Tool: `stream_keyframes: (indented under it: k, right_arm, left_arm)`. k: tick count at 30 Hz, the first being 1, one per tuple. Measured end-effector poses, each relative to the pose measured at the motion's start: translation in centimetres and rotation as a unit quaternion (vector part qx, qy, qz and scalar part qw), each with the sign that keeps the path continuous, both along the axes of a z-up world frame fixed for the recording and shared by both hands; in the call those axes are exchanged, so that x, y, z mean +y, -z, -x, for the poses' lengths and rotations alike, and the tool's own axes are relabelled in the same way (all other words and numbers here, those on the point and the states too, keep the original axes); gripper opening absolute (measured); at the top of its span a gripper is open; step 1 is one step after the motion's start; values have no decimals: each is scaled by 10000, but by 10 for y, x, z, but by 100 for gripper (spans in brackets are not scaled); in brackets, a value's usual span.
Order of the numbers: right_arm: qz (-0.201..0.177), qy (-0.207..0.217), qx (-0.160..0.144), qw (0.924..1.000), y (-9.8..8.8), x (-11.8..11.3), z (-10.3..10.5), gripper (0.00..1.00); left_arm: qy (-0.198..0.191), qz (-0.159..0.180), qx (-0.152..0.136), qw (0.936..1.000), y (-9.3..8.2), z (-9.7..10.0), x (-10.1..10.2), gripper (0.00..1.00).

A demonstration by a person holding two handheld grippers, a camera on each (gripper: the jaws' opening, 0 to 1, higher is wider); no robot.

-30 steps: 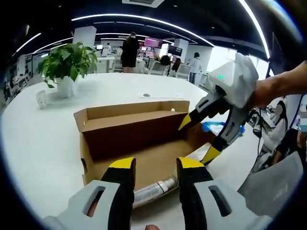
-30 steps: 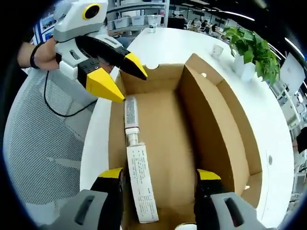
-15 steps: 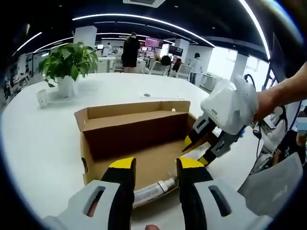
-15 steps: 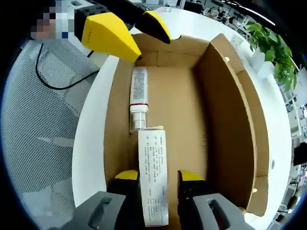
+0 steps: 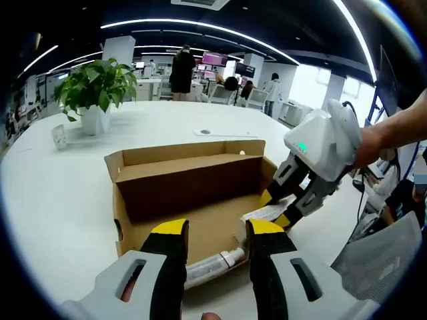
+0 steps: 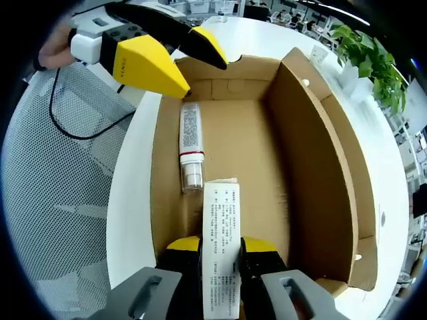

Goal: Operate the shoe box by opening the lid, removing the specified soft item, and placing it in the target area until the item is outside and the box remains undamaged.

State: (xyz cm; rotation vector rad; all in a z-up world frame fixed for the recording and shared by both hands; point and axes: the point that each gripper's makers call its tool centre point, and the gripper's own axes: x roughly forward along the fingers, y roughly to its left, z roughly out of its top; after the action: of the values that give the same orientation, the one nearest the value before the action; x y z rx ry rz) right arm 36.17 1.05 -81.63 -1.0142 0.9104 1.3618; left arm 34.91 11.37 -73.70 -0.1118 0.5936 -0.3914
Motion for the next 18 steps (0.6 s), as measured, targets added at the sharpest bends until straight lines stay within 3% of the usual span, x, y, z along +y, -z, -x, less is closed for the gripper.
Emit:
stream_keyframes:
  k: [18]
  right_arm:
    - [-493, 381, -191, 9979, -45, 7, -17, 17]
  left_arm:
    - [95, -56, -24, 9999, -1, 2, -4, 35]
